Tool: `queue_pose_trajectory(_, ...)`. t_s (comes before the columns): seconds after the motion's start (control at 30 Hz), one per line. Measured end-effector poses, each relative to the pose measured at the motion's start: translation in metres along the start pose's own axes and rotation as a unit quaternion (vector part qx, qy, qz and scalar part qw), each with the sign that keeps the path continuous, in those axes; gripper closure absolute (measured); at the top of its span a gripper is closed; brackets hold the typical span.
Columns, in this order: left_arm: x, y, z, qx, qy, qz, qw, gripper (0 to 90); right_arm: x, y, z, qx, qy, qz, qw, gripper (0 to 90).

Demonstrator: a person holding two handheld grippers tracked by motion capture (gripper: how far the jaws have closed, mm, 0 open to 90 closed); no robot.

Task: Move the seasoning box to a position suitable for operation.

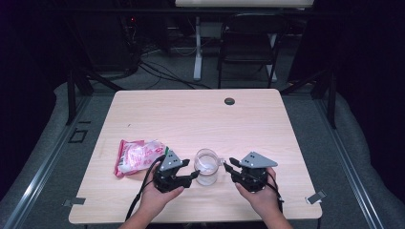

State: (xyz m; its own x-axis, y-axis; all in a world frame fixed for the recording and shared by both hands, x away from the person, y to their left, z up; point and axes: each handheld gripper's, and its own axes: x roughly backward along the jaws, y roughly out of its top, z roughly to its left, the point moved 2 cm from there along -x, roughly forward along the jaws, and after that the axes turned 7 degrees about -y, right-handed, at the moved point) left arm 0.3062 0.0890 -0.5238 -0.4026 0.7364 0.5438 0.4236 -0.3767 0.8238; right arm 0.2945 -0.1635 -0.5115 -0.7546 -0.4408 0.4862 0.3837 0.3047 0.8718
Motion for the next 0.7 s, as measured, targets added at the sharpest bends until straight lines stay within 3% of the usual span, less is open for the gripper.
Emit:
queue_pose_trajectory(0.2,0.002,-0.001,0.002,0.011,0.004,-0.002,0.9999,45.9,0.002,0.002,-0.01,-0.027,-0.008,0.006,0.9996,65.1)
queue_pose_trajectory(0.37,-0.001,-0.001,0.001,0.009,0.002,0.0,1.0,48.6,-0.001,0.003,-0.012,-0.045,0.001,0.012,0.9989,64.7)
queue_pose_trajectory(0.57,0.001,0.001,-0.001,0.0,-0.001,-0.008,1.0,53.3,0.001,0.014,-0.011,-0.054,-0.001,0.009,0.9985,71.7)
queue_pose_trajectory(0.7,0.002,0.002,-0.001,0.005,-0.007,-0.019,0.9998,60.7,-0.003,0.021,-0.008,-0.058,0.005,0.019,0.9981,75.9)
